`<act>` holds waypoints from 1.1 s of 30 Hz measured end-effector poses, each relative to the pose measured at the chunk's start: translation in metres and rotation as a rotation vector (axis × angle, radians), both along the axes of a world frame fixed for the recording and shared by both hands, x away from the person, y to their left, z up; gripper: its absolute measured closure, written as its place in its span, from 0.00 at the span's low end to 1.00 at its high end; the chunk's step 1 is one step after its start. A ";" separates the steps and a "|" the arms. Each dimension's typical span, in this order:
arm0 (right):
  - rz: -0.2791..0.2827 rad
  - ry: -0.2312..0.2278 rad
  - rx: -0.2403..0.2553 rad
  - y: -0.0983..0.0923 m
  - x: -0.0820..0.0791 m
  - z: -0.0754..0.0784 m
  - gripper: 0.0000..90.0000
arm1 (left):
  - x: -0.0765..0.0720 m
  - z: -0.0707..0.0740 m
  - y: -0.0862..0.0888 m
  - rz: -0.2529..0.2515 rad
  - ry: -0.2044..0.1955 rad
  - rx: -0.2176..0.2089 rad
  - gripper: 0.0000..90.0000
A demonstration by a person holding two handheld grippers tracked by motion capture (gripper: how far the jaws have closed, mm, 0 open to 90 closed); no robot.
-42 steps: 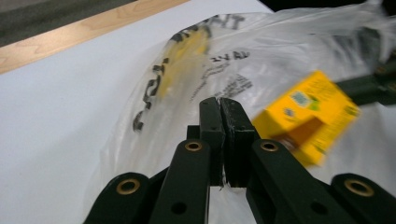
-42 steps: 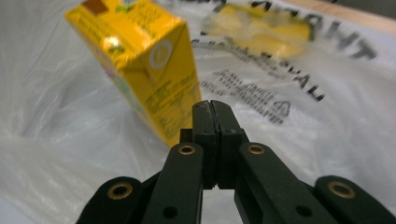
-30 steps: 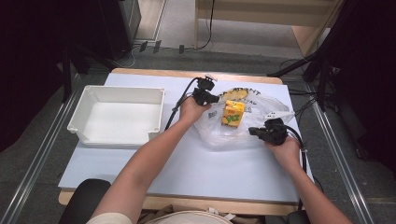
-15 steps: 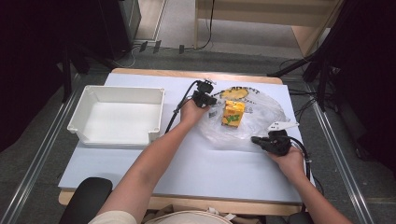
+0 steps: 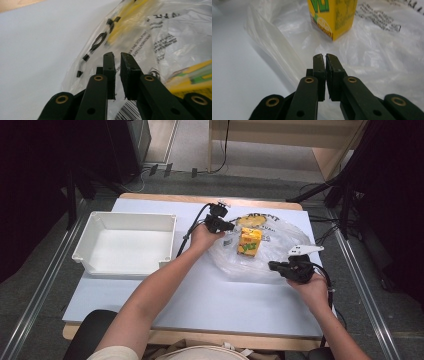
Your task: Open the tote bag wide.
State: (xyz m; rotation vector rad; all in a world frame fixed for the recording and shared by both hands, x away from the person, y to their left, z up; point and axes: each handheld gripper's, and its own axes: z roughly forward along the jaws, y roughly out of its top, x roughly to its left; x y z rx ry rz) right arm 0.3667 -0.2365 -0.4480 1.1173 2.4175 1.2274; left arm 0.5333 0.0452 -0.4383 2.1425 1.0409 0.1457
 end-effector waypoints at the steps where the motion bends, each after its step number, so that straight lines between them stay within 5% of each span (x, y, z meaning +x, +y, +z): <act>1: 0.000 0.004 0.017 0.002 0.000 0.003 0.95 | -0.002 0.004 0.000 -0.006 -0.005 -0.008 0.91; 7: -0.009 0.007 0.036 0.015 -0.001 0.017 0.91 | -0.011 0.027 0.006 -0.051 -0.020 -0.057 0.85; 13: -0.013 0.004 0.041 0.020 -0.006 0.022 0.83 | -0.019 0.041 0.011 -0.086 0.004 -0.079 0.68; 17: -0.028 0.007 0.055 0.024 -0.013 0.026 0.68 | -0.030 0.052 0.020 -0.123 -0.027 -0.088 0.58; 30: -0.001 -0.014 0.058 0.033 -0.027 0.023 0.56 | -0.054 0.056 0.027 -0.203 -0.038 -0.118 0.49; 33: 0.002 -0.011 0.079 0.032 -0.029 0.022 0.54 | -0.056 0.055 0.025 -0.221 -0.041 -0.094 0.48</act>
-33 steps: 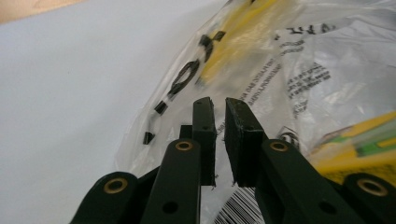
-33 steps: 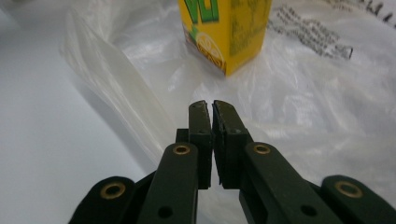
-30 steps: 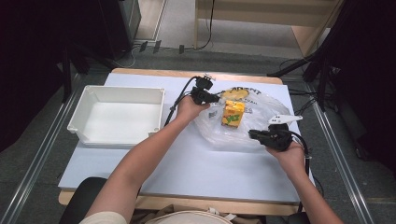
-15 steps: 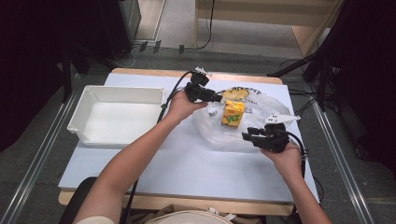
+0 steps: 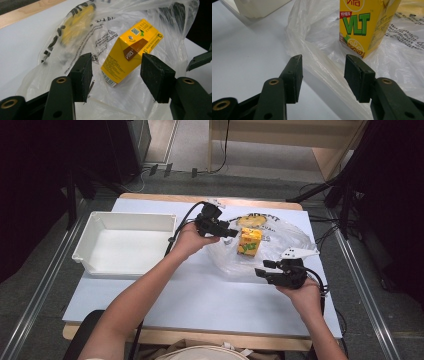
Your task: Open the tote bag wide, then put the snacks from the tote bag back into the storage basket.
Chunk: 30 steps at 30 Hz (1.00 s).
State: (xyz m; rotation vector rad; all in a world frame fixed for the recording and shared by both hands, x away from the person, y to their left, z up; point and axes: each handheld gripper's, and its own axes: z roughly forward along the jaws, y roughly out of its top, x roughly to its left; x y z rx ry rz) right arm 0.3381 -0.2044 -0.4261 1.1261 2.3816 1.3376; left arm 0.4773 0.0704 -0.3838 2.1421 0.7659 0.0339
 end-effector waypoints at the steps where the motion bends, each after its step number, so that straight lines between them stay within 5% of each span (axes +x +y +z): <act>1: 0.003 -0.002 0.008 0.000 -0.001 -0.001 0.54 | 0.000 0.000 -0.001 -0.008 -0.001 0.002 0.48; 30: 0.014 0.015 0.029 -0.006 0.001 -0.009 0.51 | -0.009 -0.028 -0.018 -0.071 -0.022 0.002 0.40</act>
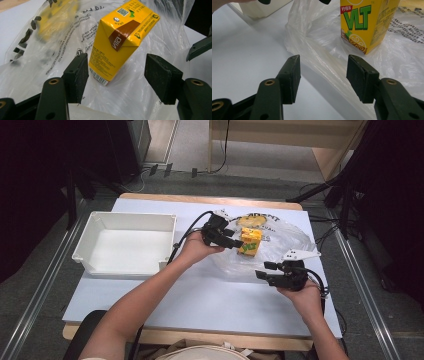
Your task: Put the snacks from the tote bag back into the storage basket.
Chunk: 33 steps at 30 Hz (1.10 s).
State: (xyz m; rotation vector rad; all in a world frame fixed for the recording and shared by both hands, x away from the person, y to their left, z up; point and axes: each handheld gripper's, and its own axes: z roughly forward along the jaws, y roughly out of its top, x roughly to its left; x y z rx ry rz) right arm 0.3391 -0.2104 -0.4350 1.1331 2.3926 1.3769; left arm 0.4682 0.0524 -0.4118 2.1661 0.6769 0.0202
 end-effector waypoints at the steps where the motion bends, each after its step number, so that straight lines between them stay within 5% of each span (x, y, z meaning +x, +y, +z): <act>1: 0.000 0.000 0.000 0.000 0.000 0.000 0.51 | 0.000 0.000 0.000 0.000 0.000 0.000 0.40; 7: 0.005 0.009 -0.006 0.001 0.000 -0.002 0.51 | 0.004 -0.005 -0.008 -0.031 -0.018 -0.042 0.38; 25: 0.012 0.011 -0.006 0.003 0.001 -0.003 0.51 | 0.022 -0.015 -0.042 -0.104 -0.021 -0.047 0.31; 33: 0.013 0.014 -0.009 0.004 0.002 -0.003 0.50 | 0.025 -0.027 -0.046 -0.120 -0.004 -0.030 0.39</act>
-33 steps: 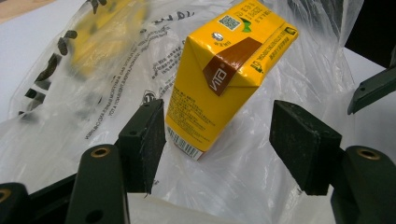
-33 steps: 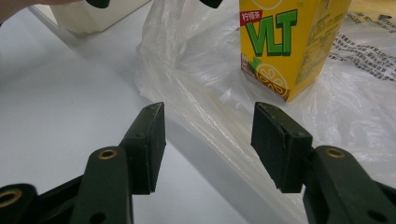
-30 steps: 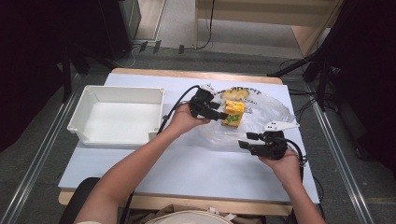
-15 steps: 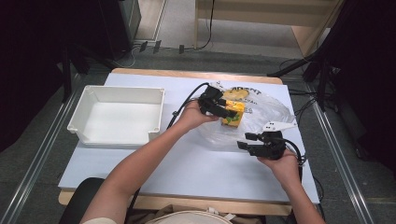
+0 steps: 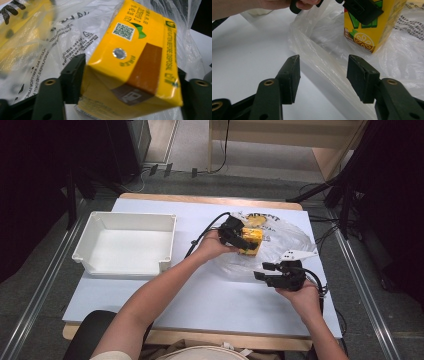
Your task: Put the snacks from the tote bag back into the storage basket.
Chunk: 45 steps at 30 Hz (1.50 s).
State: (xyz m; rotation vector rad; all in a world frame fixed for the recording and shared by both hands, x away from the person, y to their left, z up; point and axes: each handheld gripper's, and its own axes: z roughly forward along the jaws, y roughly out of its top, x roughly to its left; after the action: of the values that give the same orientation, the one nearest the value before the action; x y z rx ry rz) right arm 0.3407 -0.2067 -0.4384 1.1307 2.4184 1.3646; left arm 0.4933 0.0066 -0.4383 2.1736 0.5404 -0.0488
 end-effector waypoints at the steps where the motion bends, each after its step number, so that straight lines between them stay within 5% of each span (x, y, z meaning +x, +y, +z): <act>1: -0.001 0.000 0.000 0.000 0.000 0.000 0.50 | 0.000 0.001 0.000 0.007 0.006 -0.003 0.43; 11: -0.004 -0.001 0.001 0.000 0.000 0.000 0.51 | -0.007 0.008 -0.003 0.026 -0.085 0.077 0.56; 18: -0.007 -0.006 0.006 -0.001 0.000 0.001 0.51 | -0.004 0.013 -0.002 0.045 -0.050 0.093 0.58; 39: -0.005 -0.023 -0.009 0.001 -0.004 0.007 0.51 | -0.025 0.068 0.015 -0.001 0.009 0.086 0.58; 45: -0.011 -0.037 0.006 0.001 -0.006 0.012 0.51 | -0.032 0.074 0.021 -0.006 -0.003 0.081 0.58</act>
State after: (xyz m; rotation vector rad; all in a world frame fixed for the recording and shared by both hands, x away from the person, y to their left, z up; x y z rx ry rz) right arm 0.3347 -0.2059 -0.4262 1.1086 2.3813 1.3774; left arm 0.4613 0.0277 -0.3643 2.2541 0.5421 -0.0271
